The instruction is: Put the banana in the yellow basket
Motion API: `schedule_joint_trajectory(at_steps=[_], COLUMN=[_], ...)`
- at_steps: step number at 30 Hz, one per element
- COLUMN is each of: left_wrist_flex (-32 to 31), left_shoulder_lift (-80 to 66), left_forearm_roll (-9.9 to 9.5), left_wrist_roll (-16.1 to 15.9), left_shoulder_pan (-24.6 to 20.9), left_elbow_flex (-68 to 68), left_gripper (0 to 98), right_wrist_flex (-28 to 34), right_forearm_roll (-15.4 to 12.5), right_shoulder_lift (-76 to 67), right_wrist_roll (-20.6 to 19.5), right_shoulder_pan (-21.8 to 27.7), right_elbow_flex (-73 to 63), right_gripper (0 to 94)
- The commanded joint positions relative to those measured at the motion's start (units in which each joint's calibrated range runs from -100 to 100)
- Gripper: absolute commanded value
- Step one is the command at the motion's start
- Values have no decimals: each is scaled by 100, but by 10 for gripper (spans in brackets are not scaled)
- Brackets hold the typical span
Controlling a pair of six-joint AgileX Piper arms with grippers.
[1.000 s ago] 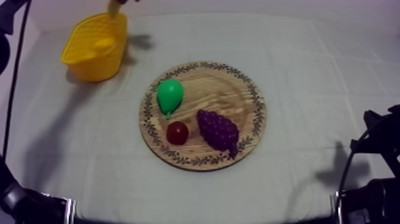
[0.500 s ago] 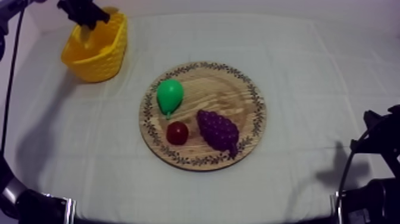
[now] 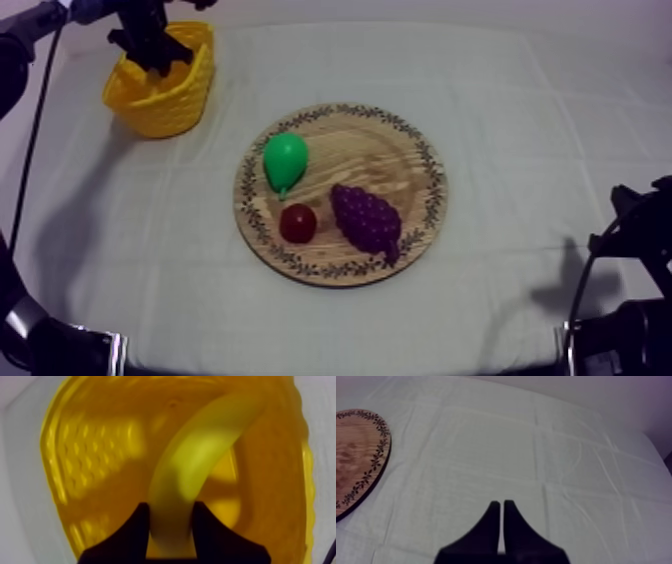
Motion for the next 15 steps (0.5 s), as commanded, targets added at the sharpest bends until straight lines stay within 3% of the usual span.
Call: schedule_joint_trajectory(at_steps=[1,15], left_wrist_flex=[-27,-311], left_shoulder_lift=[16,-74], left_forearm_roll=[12,136], left_wrist_roll=[-18,17], left_shoulder_pan=[1,-106], left_elbow_flex=[-33,-116], left_gripper=[303,435], right_wrist_flex=[1,1], right_forearm_roll=[1,1], right_shoulder_lift=[-5,-5], right_wrist_roll=[0,0], right_shoulder_pan=[3,3], right_elbow_flex=[5,5], right_gripper=[4,4])
